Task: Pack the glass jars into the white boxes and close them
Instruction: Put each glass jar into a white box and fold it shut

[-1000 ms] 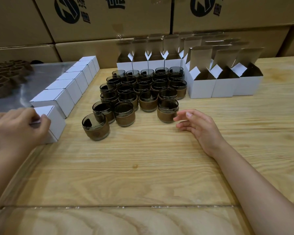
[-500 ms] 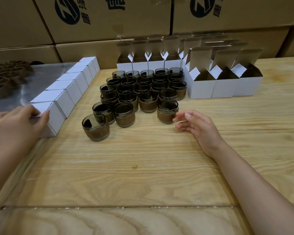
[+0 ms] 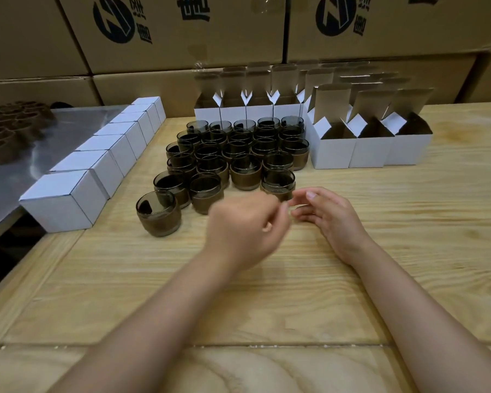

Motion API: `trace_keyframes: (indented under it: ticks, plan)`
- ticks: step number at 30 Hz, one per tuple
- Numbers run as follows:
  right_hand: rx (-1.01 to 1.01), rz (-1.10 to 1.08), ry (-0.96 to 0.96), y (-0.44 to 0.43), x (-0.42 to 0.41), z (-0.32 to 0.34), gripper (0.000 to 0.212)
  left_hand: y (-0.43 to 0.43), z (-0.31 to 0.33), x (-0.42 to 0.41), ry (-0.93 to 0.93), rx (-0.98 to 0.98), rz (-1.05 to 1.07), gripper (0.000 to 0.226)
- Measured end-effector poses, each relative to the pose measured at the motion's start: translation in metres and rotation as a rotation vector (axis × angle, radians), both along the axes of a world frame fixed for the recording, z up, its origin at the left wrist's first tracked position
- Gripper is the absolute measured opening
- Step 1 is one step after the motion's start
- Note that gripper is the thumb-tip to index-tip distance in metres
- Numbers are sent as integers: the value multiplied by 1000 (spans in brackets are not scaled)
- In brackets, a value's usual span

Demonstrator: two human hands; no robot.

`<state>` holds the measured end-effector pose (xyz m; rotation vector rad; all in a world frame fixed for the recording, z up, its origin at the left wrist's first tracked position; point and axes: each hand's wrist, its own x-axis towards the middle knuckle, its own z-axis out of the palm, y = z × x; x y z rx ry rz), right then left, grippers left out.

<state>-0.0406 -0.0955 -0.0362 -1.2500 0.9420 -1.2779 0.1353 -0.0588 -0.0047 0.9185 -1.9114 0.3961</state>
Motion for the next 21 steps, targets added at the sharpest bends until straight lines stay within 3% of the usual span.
trace_keyframes:
  ticks: [4,7,12,15,19,21]
  plan:
    - [2,2,-7,-1,1,0,21,-6,-25,-15,-8,52,-30,32]
    - [7,-2,-5,-2,1,0,21,-15,-20,12,-14,-83,46,34]
    - [6,-10,0,-3,0,-2,22,-32,1,82,345,-267,457,9]
    - [8,-8,2,-3,-1,-2,21,-41,-1,135,609,-207,685,26]
    - [3,-10,-1,-3,-1,-2,22,-44,-20,183,838,242,961,82]
    - [6,-15,-1,-3,-1,-2,22,-42,-27,184,865,213,966,82]
